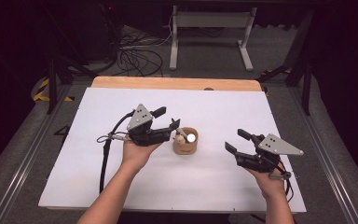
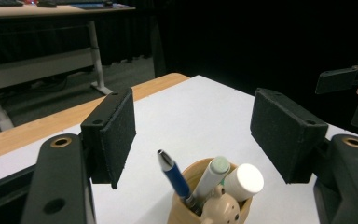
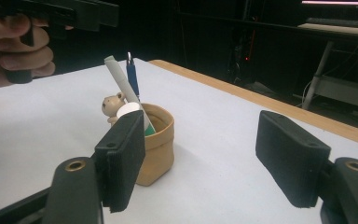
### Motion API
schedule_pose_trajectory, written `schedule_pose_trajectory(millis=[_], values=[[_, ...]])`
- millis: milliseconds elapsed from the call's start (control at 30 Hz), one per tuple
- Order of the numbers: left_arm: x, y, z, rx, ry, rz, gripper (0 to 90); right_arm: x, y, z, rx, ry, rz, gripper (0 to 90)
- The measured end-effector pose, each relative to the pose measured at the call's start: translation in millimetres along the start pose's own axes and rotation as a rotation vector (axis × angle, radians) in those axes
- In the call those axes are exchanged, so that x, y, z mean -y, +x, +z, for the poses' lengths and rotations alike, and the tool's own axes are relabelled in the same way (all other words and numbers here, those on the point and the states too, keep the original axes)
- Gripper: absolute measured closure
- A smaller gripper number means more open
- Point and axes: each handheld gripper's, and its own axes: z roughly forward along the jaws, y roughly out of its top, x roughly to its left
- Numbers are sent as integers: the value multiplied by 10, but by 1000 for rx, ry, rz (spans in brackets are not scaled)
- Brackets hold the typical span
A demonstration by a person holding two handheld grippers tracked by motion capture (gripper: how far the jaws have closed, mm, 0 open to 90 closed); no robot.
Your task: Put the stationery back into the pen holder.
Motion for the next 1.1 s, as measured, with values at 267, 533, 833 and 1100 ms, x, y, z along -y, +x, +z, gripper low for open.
schedule_pose_trajectory(millis=[267, 533, 833, 1100], values=[[24, 126, -218, -5, -2, 5, 263, 1, 4, -1, 18, -4, -2, 331], [63, 217, -367, -15, 2, 22, 207, 5, 5, 7, 29, -5, 0, 319], [104, 286, -501, -14, -1, 27, 156, 13, 11, 27, 34, -7, -7, 308], [176, 385, -669, -37, 6, 29, 139, 15, 7, 28, 29, -18, 3, 303]])
